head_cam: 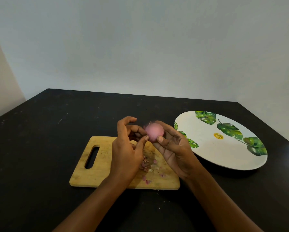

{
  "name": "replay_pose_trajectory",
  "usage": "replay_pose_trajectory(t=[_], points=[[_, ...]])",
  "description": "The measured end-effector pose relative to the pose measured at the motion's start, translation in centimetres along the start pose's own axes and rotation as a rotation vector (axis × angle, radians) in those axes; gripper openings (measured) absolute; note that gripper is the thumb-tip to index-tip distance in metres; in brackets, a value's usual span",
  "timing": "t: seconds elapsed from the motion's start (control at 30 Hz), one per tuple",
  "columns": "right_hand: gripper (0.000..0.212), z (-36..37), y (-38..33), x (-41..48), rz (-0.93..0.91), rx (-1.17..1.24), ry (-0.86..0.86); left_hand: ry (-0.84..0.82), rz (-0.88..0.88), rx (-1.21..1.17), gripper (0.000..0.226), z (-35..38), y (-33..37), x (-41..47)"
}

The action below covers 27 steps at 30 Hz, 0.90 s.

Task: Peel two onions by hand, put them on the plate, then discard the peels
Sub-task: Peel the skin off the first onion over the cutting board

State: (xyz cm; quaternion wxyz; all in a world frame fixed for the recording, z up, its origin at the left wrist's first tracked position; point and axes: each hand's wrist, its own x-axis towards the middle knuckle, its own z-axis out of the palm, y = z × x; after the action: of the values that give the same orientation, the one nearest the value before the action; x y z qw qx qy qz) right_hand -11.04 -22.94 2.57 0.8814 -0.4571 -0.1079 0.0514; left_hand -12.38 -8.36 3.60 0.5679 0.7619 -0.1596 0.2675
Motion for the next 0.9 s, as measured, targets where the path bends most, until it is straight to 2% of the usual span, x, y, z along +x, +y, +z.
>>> replay_pose_trajectory(t=[0.37, 0.6, 0.63, 0.7, 0.77, 0.8, 0.9], points=[[0.075, -0.2, 0.1, 0.1, 0.005, -0.028, 0.039, 0.067, 0.021, 0.033, 0.047, -0.2, -0.5, 0.2], [0.081, -0.5, 0.2, 0.2, 0.011, 0.082, 0.055, -0.075, 0.094, 0.098, 0.051, 0.3, -0.6, -0.3], [0.076, -0.5, 0.1, 0.1, 0.012, 0.108, 0.048, -0.114, 0.106, 0.094, 0.051, 0.4, -0.6, -0.4], [0.052, -0.5, -0.2, 0.0, 0.022, 0.133, 0.046, -0.167, 0.142, 0.093, 0.050, 0.7, -0.5, -0.8], [0.040, -0.4, -0.4, -0.1, 0.049, 0.123, 0.064, -0.156, 0.166, 0.080, 0.045, 0.8, -0.3, -1.0], [0.044, -0.5, -0.4, -0.1, 0.053, 0.125, 0.063, -0.132, 0.164, 0.060, 0.043, 0.8, -0.3, -0.9], [0.080, -0.5, -0.4, 0.0, 0.061, 0.150, 0.034, -0.035, 0.127, 0.032, 0.053, 0.5, -0.1, -0.6]])
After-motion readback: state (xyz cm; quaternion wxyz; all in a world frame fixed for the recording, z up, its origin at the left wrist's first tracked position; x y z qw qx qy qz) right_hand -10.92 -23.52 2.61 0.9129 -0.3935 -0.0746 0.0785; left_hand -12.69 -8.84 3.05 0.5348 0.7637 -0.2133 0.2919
